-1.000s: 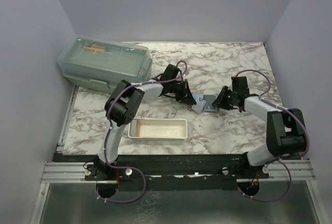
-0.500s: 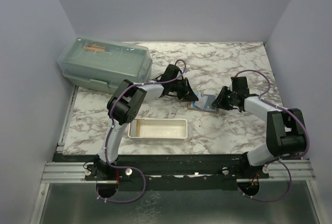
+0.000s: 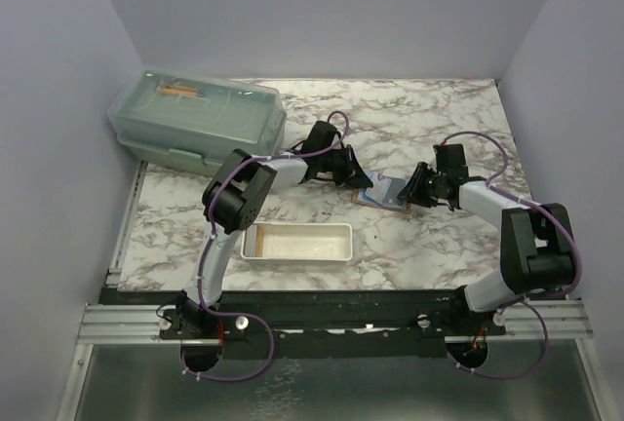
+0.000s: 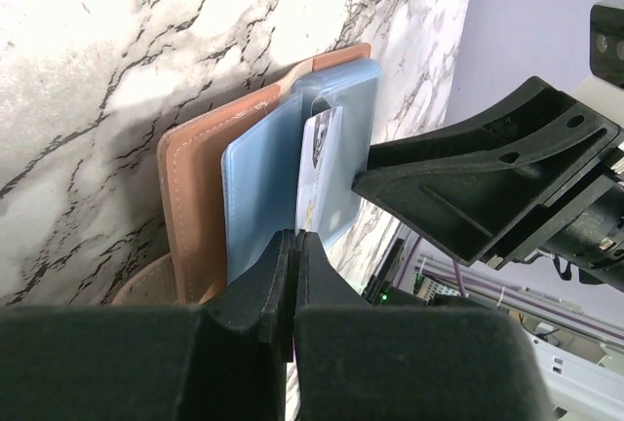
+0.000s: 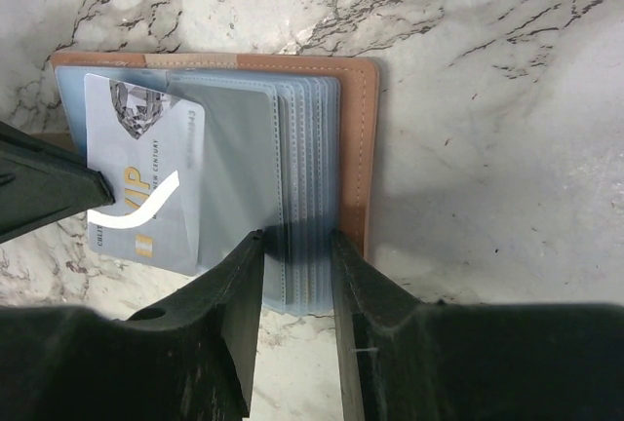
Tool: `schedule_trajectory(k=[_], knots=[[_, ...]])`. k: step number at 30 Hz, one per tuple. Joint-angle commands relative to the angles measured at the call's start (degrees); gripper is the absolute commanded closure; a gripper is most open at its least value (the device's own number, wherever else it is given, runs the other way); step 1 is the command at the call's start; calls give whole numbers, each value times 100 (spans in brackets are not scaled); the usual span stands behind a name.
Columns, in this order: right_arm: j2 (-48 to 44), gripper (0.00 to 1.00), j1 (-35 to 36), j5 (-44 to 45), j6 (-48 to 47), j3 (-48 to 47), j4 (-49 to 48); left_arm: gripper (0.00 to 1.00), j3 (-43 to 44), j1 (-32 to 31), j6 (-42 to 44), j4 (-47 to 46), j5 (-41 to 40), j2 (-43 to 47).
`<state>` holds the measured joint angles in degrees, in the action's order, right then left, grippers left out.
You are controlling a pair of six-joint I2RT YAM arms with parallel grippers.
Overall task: Put the credit cards into the card holder
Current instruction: Insert the credit card into the card holder.
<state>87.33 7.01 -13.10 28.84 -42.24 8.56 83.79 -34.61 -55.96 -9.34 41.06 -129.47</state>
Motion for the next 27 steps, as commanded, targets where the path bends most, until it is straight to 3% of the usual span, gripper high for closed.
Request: schedule_trajectory(k=[1,27], knots=[[180,67,29,-207,-54,124,190,100,54,23,6,-216,-297,-174],[203,67,29,-258,-96,111,164,100,-150,-26,461,-416,-770,-124]])
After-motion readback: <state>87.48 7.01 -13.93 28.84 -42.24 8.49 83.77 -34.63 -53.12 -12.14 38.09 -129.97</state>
